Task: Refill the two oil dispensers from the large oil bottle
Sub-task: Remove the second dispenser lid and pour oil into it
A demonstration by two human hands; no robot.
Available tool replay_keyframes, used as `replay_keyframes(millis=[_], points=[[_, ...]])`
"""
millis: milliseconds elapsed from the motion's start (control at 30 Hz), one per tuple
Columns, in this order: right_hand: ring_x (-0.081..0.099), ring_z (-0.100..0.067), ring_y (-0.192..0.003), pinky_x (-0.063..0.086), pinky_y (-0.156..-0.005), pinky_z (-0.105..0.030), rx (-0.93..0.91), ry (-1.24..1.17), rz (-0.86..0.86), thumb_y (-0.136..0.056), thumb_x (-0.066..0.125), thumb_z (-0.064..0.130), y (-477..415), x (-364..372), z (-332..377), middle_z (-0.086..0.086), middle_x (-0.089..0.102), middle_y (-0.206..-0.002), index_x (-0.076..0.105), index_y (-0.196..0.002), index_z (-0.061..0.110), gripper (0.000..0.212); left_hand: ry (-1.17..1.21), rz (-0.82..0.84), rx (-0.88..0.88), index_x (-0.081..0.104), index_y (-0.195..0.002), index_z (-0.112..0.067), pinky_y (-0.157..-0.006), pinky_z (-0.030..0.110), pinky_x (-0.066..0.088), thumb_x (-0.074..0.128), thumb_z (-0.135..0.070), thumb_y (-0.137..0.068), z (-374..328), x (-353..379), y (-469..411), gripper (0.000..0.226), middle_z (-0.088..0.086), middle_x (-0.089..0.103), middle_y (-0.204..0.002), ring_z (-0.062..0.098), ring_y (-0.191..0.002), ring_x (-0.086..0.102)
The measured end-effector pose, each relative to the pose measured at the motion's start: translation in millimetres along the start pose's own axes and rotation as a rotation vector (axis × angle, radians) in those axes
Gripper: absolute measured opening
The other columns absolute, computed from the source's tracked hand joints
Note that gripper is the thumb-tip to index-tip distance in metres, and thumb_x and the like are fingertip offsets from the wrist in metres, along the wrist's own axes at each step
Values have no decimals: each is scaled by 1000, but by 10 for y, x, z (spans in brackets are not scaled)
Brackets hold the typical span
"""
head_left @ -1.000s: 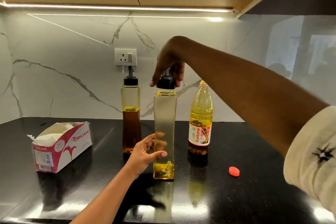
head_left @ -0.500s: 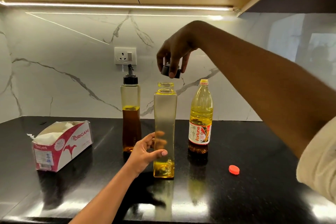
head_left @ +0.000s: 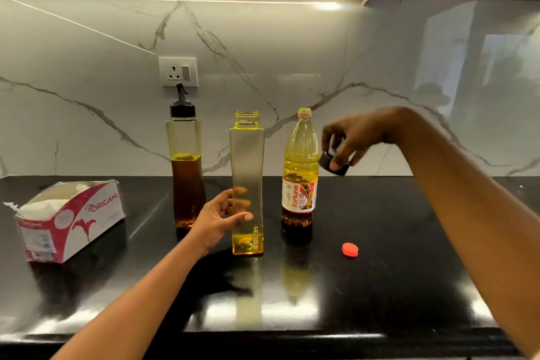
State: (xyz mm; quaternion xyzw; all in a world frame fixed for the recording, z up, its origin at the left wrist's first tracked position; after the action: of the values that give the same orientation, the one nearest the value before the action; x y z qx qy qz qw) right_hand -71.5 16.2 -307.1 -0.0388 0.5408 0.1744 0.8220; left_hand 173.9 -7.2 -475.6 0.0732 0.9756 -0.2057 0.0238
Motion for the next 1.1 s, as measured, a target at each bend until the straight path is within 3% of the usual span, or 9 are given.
replay_keyframes(millis=[133, 333, 500, 700, 833, 933, 1000, 1100], points=[[61, -24, -91, 56, -63, -27, 110, 26, 33, -69, 80, 11, -181, 372, -579, -7, 56, -106, 57, -97, 19, 37, -14, -8, -21, 60, -120, -28, -86, 30, 55, 91, -56, -40, 53, 26, -118, 90, 7, 70, -111, 20, -105, 67], [60, -25, -96, 58, -69, -29, 222, 52, 67, -69, 82, 15, -433, 844, -1206, -9, 54, -117, 57, -106, 17, 45, 7, -21, -29, 62, -116, -32, -81, 24, 55, 92, -56, -38, 165, 35, -255, 87, 3, 71, -109, 15, -104, 67], [63, -21, -85, 56, -62, -26, 235, 78, 57, -66, 85, 24, -568, 1008, -1346, -5, 54, -107, 52, -112, 16, 57, -3, -13, -44, 64, -112, -38, -90, 33, 52, 91, -56, -42, 213, 36, -312, 77, 0, 72, -109, 16, -107, 66], [61, -21, -91, 56, -76, -32, 248, 103, 109, -67, 83, 31, -649, 1183, -1413, -11, 56, -121, 46, -124, 16, 69, -9, -16, -36, 63, -113, -35, -87, 31, 52, 91, -58, -41, 204, 43, -312, 81, -2, 72, -107, 14, -105, 67], [50, -22, -117, 44, -96, -36, 128, 43, -106, -70, 71, 55, -637, 783, -1248, -6, 49, -134, 43, -134, 17, 79, -9, -20, -27, 62, -116, -32, -90, 33, 51, 90, -58, -41, 199, 46, -305, 84, -2, 72, -108, 15, -106, 66], [54, -17, -105, 45, -80, -28, -35, -302, -384, -72, 60, 63, -572, 305, -922, -6, 58, -122, 53, -123, 15, 70, -15, -21, -17, 61, -116, -32, -88, 29, 53, 90, -60, -41, 188, 53, -306, 85, -2, 72, -108, 14, -106, 66], [54, -16, -103, 44, -79, -29, -110, -445, -517, -75, 56, 64, -576, 52, -702, -5, 59, -119, 54, -121, 13, 69, -18, -20, -8, 60, -117, -31, -85, 25, 55, 89, -59, -41, 178, 58, -302, 86, -2, 72, -109, 14, -107, 66], [50, -15, -102, 39, -80, -27, -170, -499, -554, -81, 57, 59, -708, -142, -346, -7, 56, -124, 50, -127, 10, 67, -11, -20, -7, 60, -118, -29, -84, 23, 55, 90, -59, -41, 172, 58, -297, 88, -2, 72, -108, 14, -106, 66]])
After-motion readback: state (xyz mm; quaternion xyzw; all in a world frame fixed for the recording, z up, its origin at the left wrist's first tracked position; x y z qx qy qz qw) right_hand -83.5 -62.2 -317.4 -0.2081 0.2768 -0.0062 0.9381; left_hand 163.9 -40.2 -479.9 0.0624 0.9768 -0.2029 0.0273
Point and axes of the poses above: each hand's wrist, its own y-axis away from the middle knuckle, its own x-axis out of the palm, z = x × y, the point moved 10 cm from there along -y, towards the middle knuckle
